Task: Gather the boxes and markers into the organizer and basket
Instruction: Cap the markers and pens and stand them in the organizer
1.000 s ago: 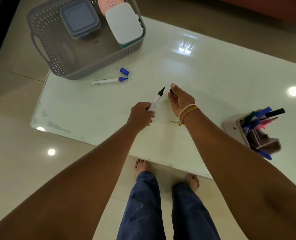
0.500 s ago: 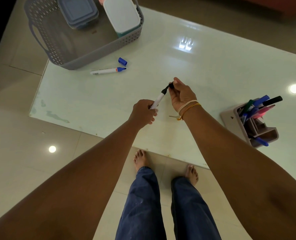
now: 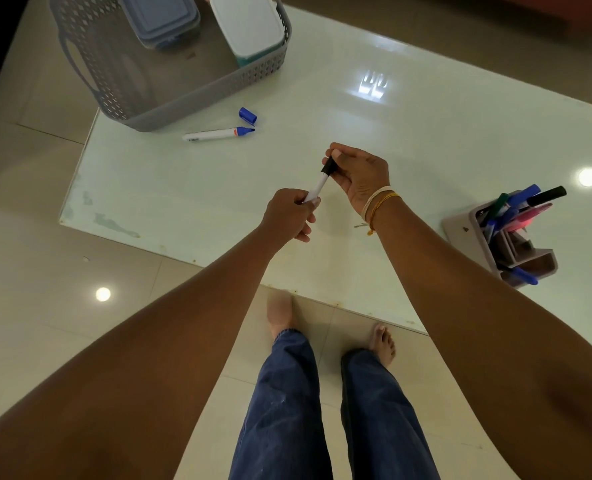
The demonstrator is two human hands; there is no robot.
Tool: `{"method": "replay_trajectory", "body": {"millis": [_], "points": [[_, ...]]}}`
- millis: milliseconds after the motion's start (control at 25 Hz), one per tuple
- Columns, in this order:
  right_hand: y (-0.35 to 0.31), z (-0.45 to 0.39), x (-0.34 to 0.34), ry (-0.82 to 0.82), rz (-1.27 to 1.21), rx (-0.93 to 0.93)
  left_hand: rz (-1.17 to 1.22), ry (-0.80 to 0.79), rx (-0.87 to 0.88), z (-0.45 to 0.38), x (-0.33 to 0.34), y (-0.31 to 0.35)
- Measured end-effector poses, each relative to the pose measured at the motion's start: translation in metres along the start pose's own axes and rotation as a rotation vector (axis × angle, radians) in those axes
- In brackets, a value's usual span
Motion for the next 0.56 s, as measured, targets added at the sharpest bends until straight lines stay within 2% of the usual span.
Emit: {"method": "replay_trajectory", "body": {"millis": [160, 320, 440, 560], "points": [[0.002, 0.009, 0.005, -0.036, 0.075, -0.004, 0.19, -0.038, -0.171, 0.013, 0.01, 0.004], [0.005, 0.018, 0.004, -0.02, 0.12, 0.025, 0.362, -0.142, -0.308, 0.023, 0.023, 0.006], [-0.001, 0.019, 0.003, -0.032, 0.16, 0.04, 0.451, -0.199, -0.32, 0.026, 0.03, 0.004], [-0.002, 0.028, -0.005, -0.104, 0.183, 0.04, 0.365, -0.164, -0.219, 0.031, 0.037, -0.005]]}}
Point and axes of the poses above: each hand's wrist, its own z-axis away from the middle knuckle, its own x-axis out of the palm, y = z × x, the point moved 2 cm from there along -z, towards the middle knuckle, and after that the axes turned 7 degrees about -x, right-handed, at the moved point
